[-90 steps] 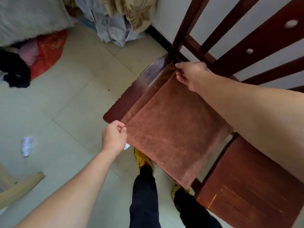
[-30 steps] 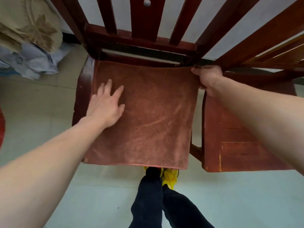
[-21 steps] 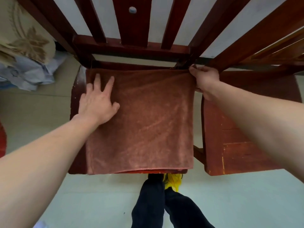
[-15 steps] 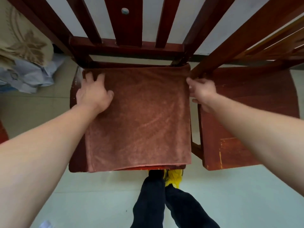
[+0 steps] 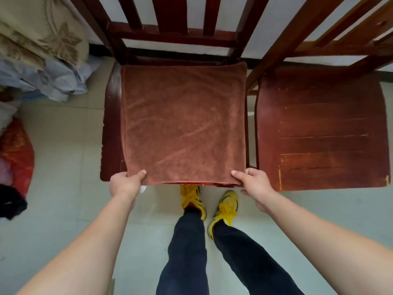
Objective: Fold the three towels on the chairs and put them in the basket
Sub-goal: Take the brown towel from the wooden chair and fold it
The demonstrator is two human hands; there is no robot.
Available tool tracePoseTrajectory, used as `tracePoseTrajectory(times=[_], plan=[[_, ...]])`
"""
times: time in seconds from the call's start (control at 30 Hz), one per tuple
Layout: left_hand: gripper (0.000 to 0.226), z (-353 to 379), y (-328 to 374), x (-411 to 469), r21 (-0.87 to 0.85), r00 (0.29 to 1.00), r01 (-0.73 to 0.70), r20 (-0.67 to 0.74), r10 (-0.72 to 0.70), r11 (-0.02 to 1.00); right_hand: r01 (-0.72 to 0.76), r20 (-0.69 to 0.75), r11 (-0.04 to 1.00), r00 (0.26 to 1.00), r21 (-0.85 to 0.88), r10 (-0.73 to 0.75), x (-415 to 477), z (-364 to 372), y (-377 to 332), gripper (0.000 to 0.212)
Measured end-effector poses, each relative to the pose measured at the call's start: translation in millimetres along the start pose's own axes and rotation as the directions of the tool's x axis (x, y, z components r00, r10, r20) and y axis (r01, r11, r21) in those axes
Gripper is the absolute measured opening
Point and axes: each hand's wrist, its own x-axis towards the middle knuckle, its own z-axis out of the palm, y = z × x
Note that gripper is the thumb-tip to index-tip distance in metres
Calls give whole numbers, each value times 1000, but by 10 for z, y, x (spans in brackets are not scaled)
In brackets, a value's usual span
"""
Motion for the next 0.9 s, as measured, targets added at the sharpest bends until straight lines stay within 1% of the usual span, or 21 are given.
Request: tracePoseTrajectory(times=[0.03, 0.1, 0.13, 0.2, 0.3, 0.4, 0.47, 0.53, 0.63, 0.7, 0.77, 0.83, 0.9], plan=[[17, -14, 0, 20, -78, 1000, 10, 19, -8, 997, -16, -1, 998, 1000, 55, 16, -33, 12, -31, 32], [13, -76, 38, 31, -226, 1000, 23, 17, -20, 974, -34, -19, 984, 999, 174, 38, -70, 13, -88, 26], [14, -118, 39, 29, -282, 1000, 26, 22, -21, 959, -34, -30, 975, 999, 220, 41, -106, 17, -105, 20], [23, -198, 35, 10, -361, 998, 48, 45, -34, 931, -36, -62, 957, 997, 288, 56, -171, 46, -107, 10], [28, -301, -101, -13, -372, 995, 85, 84, -58, 924, -72, -109, 929, 987, 362, 119, -273, 122, -6, 4], [31, -424, -266, -13, -374, 993, 91, 109, -54, 923, -150, -38, 893, 982, 424, 183, -414, 276, 185, 6], [30, -521, -375, 17, -332, 992, 90, 119, -53, 939, -206, -3, 881, 973, 426, 229, -512, 375, 327, 10], [27, -645, -472, 81, -300, 981, 127, 178, -75, 946, -239, -36, 870, 959, 431, 282, -608, 448, 452, 16], [17, -816, -558, 95, -257, 948, 189, 299, -108, 948, -252, -92, 845, 939, 471, 332, -754, 493, 563, 20], [18, -925, -565, 53, -274, 930, 212, 351, -108, 938, -242, -102, 823, 935, 514, 339, -858, 526, 563, 19], [19, -1021, -514, -1, -328, 922, 231, 375, -98, 916, -196, -133, 809, 939, 555, 318, -958, 547, 490, 22], [16, -1125, -424, -71, -383, 918, 240, 389, -79, 892, -120, -193, 813, 942, 569, 274, -1058, 545, 373, 23], [15, -1187, -360, -111, -399, 924, 224, 377, -64, 889, -39, -245, 826, 946, 562, 211, -1117, 508, 282, 27]])
